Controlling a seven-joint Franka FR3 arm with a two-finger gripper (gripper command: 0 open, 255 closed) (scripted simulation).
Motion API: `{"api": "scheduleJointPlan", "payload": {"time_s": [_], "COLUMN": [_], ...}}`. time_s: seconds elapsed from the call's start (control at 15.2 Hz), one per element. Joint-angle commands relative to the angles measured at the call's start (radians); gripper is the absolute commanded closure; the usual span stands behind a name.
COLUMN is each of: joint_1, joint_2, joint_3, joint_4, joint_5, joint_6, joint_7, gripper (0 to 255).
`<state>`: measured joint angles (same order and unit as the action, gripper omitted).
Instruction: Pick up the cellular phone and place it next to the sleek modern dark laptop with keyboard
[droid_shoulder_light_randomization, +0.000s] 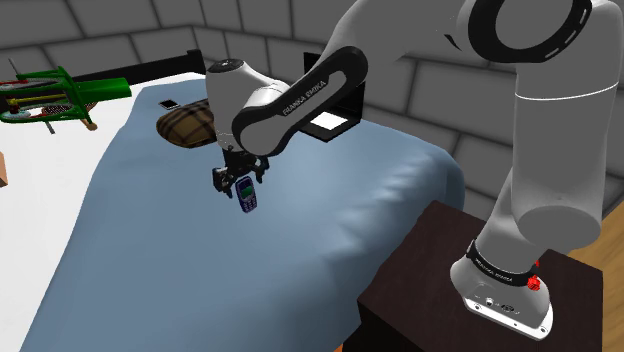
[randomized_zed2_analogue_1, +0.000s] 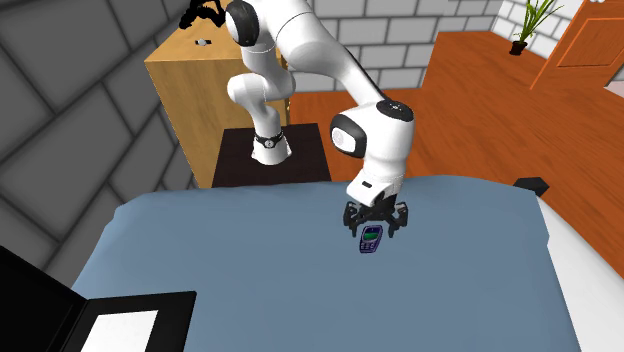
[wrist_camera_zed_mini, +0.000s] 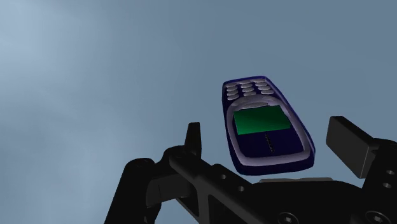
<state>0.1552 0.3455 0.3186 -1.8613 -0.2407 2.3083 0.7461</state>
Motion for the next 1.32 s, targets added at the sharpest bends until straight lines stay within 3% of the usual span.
{"api": "scheduleJointPlan", "payload": {"time_s": [0.0, 0.07, 0.13, 0.73, 1.25], "joint_1": [0.0, 0.0, 0.0, 0.0, -0.007], "joint_2": [0.0, 0.0, 0.0, 0.0, -0.049], "joint_3": [0.0, 0.0, 0.0, 0.0, 0.012], "joint_4": [0.0, 0.0, 0.0, 0.0, 0.044], "joint_5": [0.0, 0.0, 0.0, 0.0, 0.03], "joint_6": [0.0, 0.0, 0.0, 0.0, -0.089], "joint_7": [0.0, 0.0, 0.0, 0.0, -0.025], "gripper": [0, 0, 255, 255, 255]}}
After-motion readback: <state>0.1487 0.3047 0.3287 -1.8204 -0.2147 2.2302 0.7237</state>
